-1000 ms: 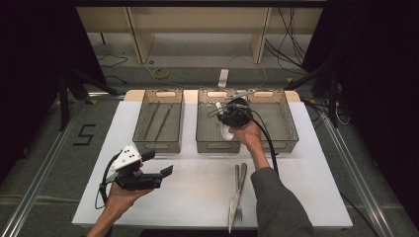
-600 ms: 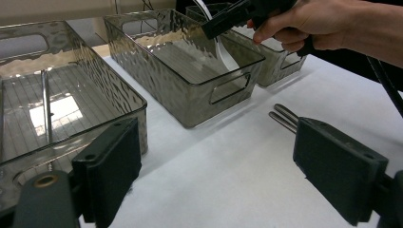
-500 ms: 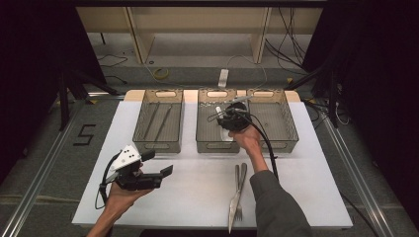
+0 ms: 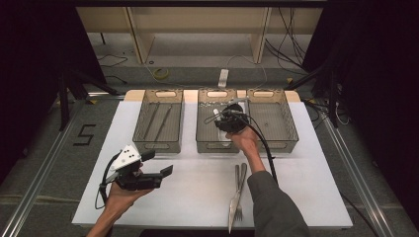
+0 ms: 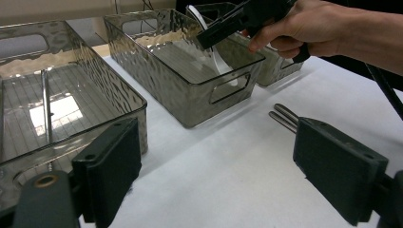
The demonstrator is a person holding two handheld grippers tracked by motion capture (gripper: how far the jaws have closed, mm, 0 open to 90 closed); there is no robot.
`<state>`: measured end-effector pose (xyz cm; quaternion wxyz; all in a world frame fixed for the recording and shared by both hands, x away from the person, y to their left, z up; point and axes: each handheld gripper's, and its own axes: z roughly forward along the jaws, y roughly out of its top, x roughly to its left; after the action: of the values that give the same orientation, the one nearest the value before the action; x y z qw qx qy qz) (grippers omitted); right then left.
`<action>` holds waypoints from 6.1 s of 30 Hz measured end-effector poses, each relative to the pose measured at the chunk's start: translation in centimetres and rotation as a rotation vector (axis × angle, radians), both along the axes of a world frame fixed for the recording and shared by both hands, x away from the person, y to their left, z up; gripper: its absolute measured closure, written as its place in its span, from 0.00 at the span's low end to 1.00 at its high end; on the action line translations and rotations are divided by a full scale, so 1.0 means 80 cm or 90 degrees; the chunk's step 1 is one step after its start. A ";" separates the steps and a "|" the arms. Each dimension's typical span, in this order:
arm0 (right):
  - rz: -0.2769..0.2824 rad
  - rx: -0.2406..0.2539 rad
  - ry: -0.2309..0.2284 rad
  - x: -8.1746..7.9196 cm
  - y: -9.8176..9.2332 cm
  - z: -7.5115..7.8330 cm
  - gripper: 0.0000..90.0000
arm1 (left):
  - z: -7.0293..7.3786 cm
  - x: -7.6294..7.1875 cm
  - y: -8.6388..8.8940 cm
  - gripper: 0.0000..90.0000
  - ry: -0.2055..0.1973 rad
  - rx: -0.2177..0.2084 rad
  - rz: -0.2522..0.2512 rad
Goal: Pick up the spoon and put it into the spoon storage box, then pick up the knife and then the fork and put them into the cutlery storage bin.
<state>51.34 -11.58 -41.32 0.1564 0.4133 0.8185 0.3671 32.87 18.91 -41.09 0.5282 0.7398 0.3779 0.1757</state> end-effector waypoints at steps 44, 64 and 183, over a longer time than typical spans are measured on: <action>0.135 0.016 0.037 -0.134 -0.062 -0.020 0.70 | -0.001 0.001 0.000 0.17 0.002 0.000 0.004; 0.150 -0.031 0.071 -0.140 -0.061 -0.059 1.00 | -0.001 0.001 -0.001 0.17 0.002 0.003 0.003; 0.087 -0.207 0.189 -0.243 -0.158 -0.059 1.00 | -0.001 0.001 -0.004 0.17 0.000 0.003 -0.004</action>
<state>31.89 -24.25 -46.06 0.0734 0.3761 0.9069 0.1752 32.92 18.59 -41.20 0.5266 0.7424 0.3753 0.1749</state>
